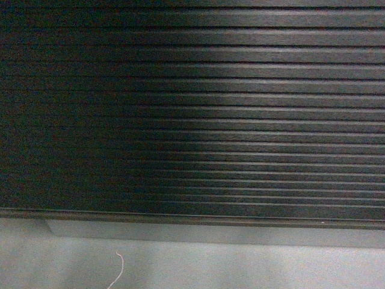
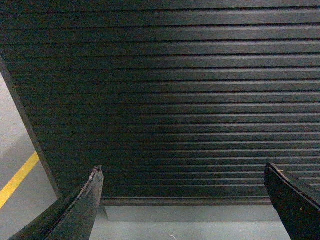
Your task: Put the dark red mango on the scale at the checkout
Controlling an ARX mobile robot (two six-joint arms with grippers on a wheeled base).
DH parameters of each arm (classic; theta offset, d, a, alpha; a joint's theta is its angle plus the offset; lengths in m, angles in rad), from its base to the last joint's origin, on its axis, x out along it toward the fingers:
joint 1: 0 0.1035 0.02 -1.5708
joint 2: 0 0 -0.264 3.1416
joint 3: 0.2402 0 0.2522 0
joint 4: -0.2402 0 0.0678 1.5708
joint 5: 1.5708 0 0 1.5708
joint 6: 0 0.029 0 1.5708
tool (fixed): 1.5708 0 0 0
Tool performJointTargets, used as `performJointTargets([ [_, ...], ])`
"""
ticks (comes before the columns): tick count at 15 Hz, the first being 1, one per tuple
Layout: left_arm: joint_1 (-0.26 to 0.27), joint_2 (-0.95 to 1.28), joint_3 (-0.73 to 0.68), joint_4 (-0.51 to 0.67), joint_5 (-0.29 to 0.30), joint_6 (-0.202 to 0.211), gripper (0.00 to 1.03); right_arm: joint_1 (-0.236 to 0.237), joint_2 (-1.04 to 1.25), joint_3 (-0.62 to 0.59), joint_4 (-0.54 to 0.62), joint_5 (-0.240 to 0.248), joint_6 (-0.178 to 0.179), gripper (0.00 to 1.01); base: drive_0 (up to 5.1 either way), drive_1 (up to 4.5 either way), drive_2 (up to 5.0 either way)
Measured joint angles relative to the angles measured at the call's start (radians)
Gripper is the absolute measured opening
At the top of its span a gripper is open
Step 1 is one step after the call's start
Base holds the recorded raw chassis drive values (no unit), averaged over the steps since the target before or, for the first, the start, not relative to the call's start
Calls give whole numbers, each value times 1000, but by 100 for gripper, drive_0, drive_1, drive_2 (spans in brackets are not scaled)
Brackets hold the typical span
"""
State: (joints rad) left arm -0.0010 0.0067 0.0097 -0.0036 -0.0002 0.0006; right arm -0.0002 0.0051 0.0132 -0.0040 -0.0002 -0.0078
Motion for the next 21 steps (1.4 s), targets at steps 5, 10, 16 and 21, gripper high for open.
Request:
performJointTargets([
  [5,0,0,0,0,0,0,98,0,0,0,0,0,0,98,-2,337,-342],
  [10,0,0,0,0,0,0,98,0,0,0,0,0,0,98,-2,337,-342],
  [16,0,0,0,0,0,0,98,0,0,0,0,0,0,98,-2,337,-342],
  [21,0,0,0,0,0,0,98,0,0,0,0,0,0,98,-2,337,-342],
])
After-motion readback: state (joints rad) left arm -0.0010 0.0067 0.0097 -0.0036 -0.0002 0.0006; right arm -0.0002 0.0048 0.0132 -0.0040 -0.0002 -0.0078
